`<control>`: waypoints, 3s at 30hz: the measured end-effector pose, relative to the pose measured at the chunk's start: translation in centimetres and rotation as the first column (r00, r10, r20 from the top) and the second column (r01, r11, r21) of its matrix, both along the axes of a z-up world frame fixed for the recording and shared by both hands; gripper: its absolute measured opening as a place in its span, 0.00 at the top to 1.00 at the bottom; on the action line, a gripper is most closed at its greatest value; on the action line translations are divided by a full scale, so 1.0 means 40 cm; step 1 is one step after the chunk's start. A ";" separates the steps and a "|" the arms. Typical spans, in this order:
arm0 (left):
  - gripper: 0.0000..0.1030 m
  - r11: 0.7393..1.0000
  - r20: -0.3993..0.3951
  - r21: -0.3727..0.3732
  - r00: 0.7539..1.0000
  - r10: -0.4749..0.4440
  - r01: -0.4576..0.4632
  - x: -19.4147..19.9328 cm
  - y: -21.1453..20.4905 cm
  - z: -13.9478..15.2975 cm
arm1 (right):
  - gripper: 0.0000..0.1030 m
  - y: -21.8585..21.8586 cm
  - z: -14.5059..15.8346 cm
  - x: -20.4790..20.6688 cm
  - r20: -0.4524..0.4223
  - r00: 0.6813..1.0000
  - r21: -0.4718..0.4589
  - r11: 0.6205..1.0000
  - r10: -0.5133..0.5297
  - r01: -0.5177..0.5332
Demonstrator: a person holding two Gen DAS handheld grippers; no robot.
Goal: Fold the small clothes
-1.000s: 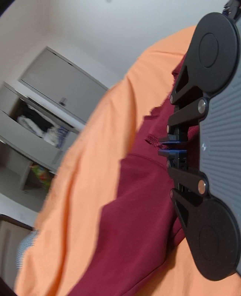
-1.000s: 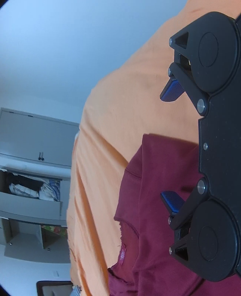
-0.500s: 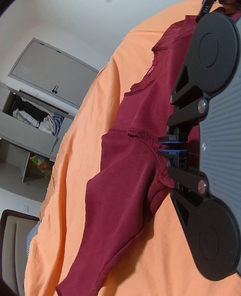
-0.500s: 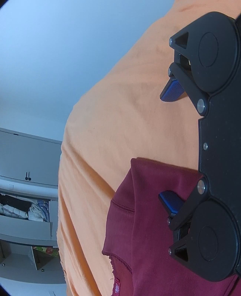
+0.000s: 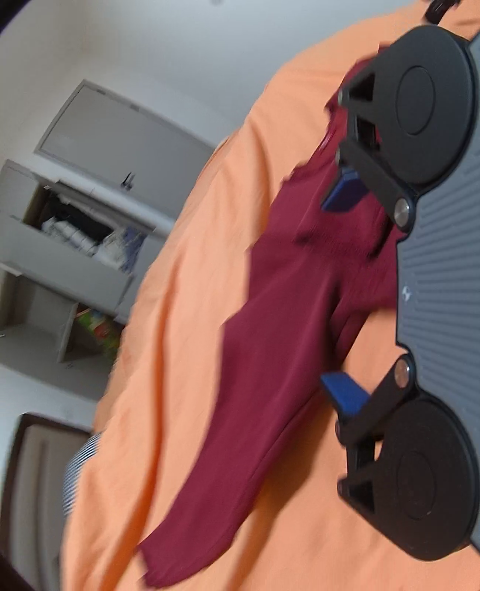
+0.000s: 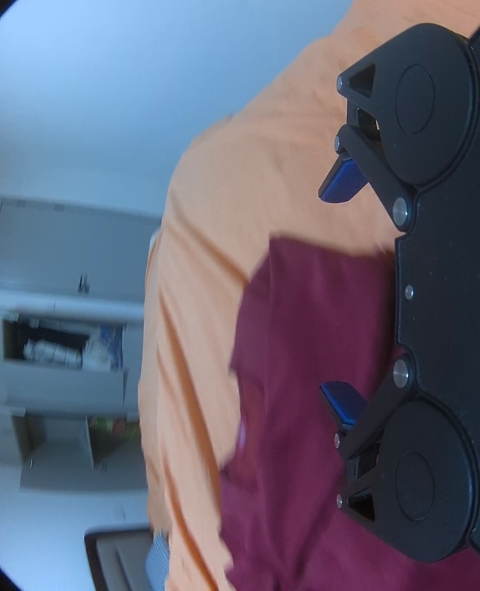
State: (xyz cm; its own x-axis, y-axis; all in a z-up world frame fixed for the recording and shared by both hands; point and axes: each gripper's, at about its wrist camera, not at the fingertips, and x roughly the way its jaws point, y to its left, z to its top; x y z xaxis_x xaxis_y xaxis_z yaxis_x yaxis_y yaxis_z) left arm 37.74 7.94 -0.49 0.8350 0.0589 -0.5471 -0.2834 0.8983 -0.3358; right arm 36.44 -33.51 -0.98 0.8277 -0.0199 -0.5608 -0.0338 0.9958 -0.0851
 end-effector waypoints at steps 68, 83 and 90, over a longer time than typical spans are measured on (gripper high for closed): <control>0.96 0.870 0.238 0.164 0.837 -0.492 0.465 0.209 -0.458 0.117 | 0.00 -0.017 -0.070 -0.346 0.002 0.992 0.175 0.977 -0.123 0.120; 0.90 0.810 0.004 0.087 0.812 -0.583 0.581 0.246 -0.601 -0.138 | 0.00 -0.073 -0.100 -0.398 -0.021 0.982 0.215 0.958 -0.188 0.188; 0.16 0.800 0.037 -0.020 0.800 -0.599 0.599 0.200 -0.523 -0.112 | 0.00 -0.052 -0.090 -0.391 -0.008 0.984 0.150 0.973 -0.176 0.176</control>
State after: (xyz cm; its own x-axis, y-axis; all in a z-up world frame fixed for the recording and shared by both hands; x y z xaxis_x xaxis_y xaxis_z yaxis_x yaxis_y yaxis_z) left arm 45.74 -12.97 -4.97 0.7132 -0.4739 -0.5165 0.3177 0.8754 -0.3645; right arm 20.80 -35.60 -4.57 0.8216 -0.0816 -0.5641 0.1432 0.9875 0.0657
